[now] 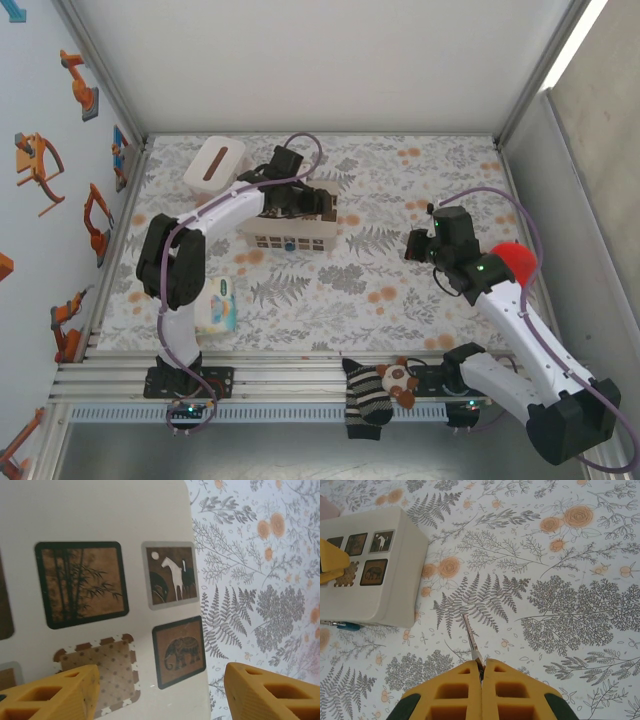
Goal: Unlock the padlock with the key
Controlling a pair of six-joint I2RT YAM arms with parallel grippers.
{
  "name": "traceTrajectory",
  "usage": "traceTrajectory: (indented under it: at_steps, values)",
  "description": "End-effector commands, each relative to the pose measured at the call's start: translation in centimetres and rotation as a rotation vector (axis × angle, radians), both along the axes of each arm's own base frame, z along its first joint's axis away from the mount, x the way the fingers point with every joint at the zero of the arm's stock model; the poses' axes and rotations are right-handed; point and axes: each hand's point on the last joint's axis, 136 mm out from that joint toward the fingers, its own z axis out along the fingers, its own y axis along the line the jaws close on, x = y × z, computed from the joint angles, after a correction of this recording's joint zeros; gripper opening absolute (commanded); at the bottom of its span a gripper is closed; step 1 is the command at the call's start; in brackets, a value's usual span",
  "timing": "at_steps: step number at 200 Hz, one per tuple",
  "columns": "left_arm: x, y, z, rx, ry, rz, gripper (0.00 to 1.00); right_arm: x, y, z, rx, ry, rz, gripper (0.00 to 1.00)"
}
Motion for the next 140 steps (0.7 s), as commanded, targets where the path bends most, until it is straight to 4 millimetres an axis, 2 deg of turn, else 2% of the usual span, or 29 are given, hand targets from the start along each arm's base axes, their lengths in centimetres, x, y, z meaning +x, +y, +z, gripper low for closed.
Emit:
traceTrajectory:
  at_steps: [1,36,65,86,108,140]
  values:
    - [-1.5,-0.5,-1.3,0.031,0.047,-0.057,0.67,0.0,-0.4,0.4,-0.002,-0.011,-0.014,0.00]
    - [-4.0,-1.3,-3.0,0.052,0.088,-0.115,0.67,0.1,-0.5,0.4,-0.015,-0.006,-0.019,0.00]
    - [-6.6,-2.3,-3.3,0.055,0.101,-0.184,0.67,0.2,-0.6,0.4,-0.024,-0.003,-0.017,0.00]
    - [-8.3,-2.4,-3.2,0.056,0.105,-0.213,0.67,0.3,-0.5,0.3,-0.024,0.001,-0.011,0.00]
    - [-9.2,-2.5,-1.9,0.013,0.085,-0.219,0.68,0.3,-0.3,0.2,-0.018,-0.001,-0.001,0.00]
    - [-8.6,-2.9,2.3,-0.054,-0.009,-0.219,0.69,0.8,0.8,0.0,0.027,0.001,0.025,0.00]
